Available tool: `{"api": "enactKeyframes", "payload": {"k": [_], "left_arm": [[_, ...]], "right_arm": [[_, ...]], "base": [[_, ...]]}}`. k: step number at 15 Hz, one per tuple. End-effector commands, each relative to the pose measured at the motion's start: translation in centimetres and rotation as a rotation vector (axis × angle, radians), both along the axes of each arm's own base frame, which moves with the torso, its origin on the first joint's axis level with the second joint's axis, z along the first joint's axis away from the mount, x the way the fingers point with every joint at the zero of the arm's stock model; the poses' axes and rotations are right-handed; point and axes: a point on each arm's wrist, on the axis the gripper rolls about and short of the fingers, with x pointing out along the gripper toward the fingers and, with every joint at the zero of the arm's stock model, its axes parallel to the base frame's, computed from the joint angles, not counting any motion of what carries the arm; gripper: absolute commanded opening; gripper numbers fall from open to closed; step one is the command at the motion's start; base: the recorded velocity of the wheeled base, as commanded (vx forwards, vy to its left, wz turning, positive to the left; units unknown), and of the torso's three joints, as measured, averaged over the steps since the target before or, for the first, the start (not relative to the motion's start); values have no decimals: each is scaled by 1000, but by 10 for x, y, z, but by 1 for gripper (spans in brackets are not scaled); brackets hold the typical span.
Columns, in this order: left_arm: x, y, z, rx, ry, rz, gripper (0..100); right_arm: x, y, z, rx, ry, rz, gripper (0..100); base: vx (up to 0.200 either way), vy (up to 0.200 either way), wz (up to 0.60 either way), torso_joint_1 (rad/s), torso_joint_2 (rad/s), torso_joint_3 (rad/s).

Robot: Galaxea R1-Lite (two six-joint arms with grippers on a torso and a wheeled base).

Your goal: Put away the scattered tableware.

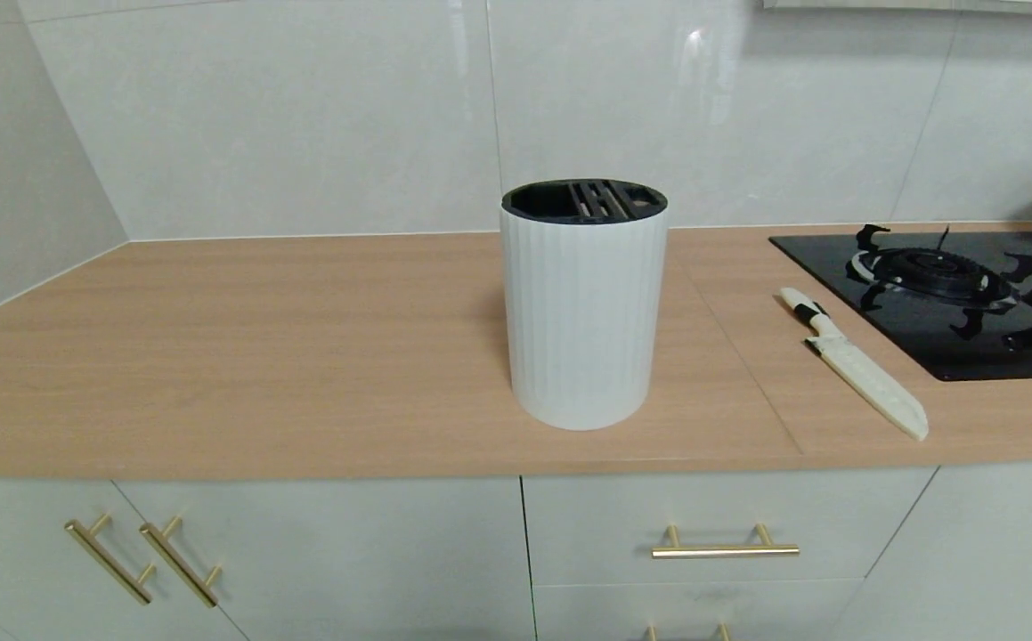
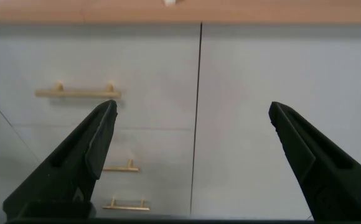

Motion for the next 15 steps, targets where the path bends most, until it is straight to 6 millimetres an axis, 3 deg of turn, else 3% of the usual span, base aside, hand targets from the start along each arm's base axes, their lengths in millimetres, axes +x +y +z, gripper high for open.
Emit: {"api": "enactKeyframes", "payload": {"k": [1,15], "left_arm": [[0,0,0,0,0,1,100],[0,0,0,0,0,1,100]], "right_arm": [[0,0,0,0,1,1,100],[0,0,0,0,1,1,100]], "base": [[0,0,0,163,-466,-300],[0,0,0,214,-520,-310]]}}
